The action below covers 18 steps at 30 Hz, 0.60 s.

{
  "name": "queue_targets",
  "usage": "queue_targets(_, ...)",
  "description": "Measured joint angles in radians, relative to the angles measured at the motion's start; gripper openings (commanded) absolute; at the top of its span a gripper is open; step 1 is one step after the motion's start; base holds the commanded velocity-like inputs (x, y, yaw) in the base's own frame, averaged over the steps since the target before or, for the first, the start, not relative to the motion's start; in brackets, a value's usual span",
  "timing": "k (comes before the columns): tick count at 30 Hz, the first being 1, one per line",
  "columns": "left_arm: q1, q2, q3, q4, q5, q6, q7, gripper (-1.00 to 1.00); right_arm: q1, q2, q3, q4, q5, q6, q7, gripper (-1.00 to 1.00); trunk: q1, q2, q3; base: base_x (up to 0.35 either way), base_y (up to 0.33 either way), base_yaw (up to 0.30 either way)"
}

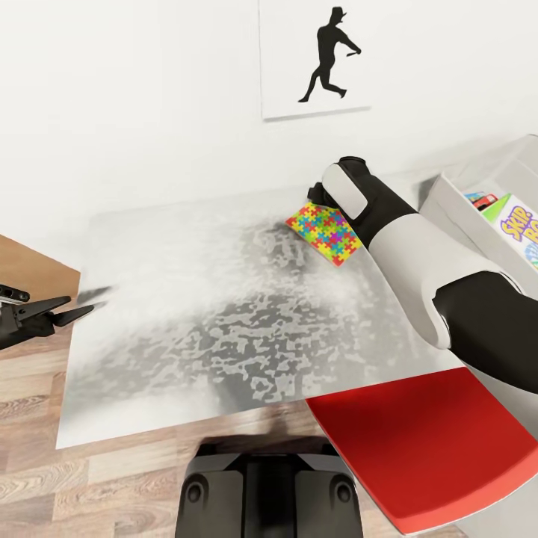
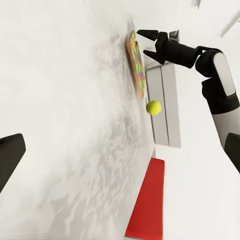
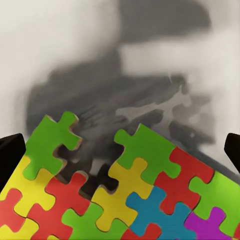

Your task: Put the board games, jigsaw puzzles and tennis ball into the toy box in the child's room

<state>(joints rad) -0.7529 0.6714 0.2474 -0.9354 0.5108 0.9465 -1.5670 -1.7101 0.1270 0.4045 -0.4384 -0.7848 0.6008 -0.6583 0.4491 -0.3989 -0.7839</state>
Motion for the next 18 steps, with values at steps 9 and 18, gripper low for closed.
queue_targets(9,0.0,0.0,0.0,0.0,0.0,0.0,0.0,1.0,0.0,0.0,0.0,-0.013,-0.001,-0.003,0.0,1.0,0.0,0.0,-0.005,0.0,0.0,0.0)
queue_targets(18,0.0,0.0,0.0,0.0,0.0,0.0,0.0,1.0,0.002,0.0,0.002,-0.023,0.008,0.0,0.001,1.0,0.0,0.0,-0.008,-0.003,0.0,0.0)
